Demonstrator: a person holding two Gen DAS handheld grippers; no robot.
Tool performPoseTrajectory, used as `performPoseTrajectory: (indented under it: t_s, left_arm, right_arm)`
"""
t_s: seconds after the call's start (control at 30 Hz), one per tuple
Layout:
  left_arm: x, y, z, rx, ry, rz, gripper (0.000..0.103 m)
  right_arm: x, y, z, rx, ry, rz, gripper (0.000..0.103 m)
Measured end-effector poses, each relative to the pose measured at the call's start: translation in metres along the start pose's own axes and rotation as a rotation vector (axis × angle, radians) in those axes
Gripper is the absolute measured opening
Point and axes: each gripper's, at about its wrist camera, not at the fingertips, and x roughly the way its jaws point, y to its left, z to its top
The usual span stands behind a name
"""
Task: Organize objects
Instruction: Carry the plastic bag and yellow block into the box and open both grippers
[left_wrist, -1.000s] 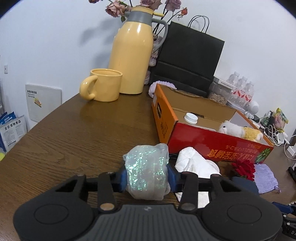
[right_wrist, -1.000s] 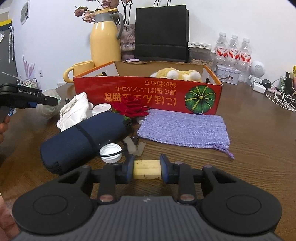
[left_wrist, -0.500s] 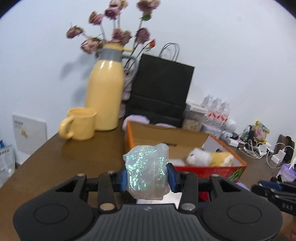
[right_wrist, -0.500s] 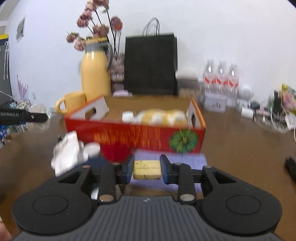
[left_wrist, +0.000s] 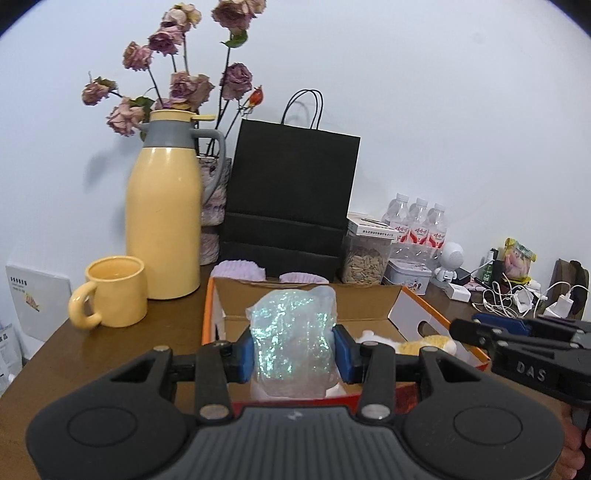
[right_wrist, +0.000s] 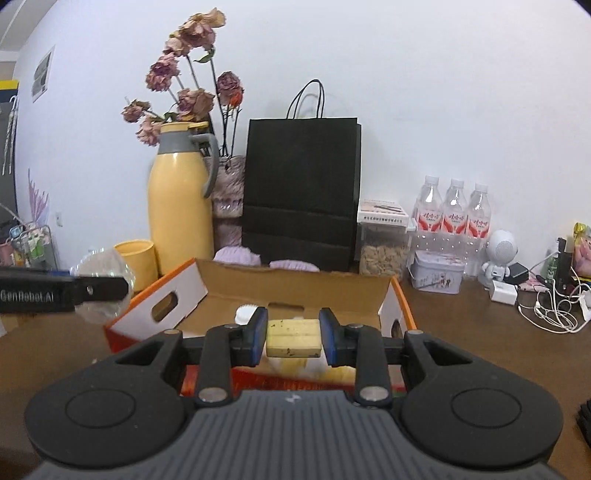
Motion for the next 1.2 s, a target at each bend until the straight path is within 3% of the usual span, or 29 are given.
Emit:
performPoseTrajectory:
  t_s: [0.63,0.97,1.0,1.1,1.17,1.2]
  left_arm:
    - [0.098,-0.018,0.014,0.057,0.038,0.046,0.041]
    - [0.127,-0.012,0.013,0.092,0.093,0.055,0.043]
    - [0.129,-0.013,0.012,0.100,0.096,0.059,0.045]
    - [0.132,-0.013,0.011,0.113,0.099,0.081,0.068]
    - [0.132,-0.010,0.012,0.101,0.090,0.099,0.095]
    - [0.131,-0.008,0.012,0.088,0.080,0.103,0.098]
  right_arm:
    - [0.091,-0.033,0.004,0.082,0.042,-0.012,0.031]
    - [0.119,-0.043,0.002,0.059,0.099,0.006,0.031]
    - [0.121,-0.044,0.001,0.055,0.106,0.007,0.031]
    - [0.127,-0.044,0.000,0.049,0.129,0.014,0.036]
    - [0.127,-0.043,-0.001,0.041,0.126,-0.001,0.057]
    - [0.126,-0.043,-0.001,0.038,0.122,-0.010,0.075]
